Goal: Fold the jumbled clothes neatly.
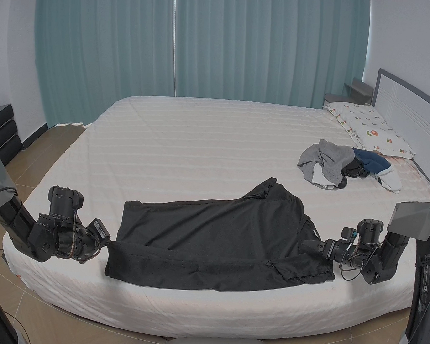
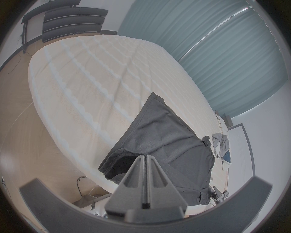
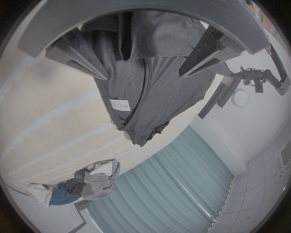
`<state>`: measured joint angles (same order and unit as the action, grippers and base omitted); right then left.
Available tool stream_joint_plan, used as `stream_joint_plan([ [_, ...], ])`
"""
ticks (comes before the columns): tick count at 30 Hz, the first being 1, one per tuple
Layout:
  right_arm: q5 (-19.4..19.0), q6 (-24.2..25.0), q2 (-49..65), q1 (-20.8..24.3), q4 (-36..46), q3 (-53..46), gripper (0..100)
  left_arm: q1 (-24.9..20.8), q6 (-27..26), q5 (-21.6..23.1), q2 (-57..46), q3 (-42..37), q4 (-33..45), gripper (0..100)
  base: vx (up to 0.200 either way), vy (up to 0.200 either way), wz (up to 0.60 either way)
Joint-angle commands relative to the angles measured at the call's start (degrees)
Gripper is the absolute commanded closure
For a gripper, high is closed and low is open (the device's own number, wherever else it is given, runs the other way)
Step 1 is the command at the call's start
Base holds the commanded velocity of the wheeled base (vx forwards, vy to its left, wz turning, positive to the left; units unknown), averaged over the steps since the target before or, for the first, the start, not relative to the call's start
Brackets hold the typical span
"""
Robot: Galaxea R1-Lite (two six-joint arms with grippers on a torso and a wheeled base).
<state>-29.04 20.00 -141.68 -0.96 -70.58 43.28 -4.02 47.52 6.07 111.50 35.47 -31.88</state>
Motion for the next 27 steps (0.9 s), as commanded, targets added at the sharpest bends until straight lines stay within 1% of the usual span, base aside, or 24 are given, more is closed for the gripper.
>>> stream_joint_plan([
  [1, -0.05, -0.14, -1.06, 0.08, -0.08, -0.30, 0, -0.02, 0.03, -0.01, 0.04, -0.05, -0.03, 100, 0.000, 0.000, 0.00],
  [11, -0.32, -0.32, -1.58, -0.36, -0.17, 0.32, 0, -0.02, 0.03, -0.01, 0.04, -0.05, -0.03, 100, 0.000, 0.000, 0.00],
  [12, -0.32, -0.32, -1.58, -0.36, -0.17, 0.32, 100, -0.02, 0.03, -0.01, 0.04, -0.05, -0.03, 100, 0.000, 0.000, 0.00],
  [15, -1.46, -0.32, -1.06, -0.71, -0.17, -0.47, 100, 0.07, 0.03, -0.09, -0.05, -0.05, -0.03, 100, 0.000, 0.000, 0.00],
  [27, -1.46, -0.49, 0.79, -2.03, -0.61, -2.67, 100, 0.24, -0.06, -0.09, -0.67, -0.14, -0.03, 100, 0.000, 0.000, 0.00],
])
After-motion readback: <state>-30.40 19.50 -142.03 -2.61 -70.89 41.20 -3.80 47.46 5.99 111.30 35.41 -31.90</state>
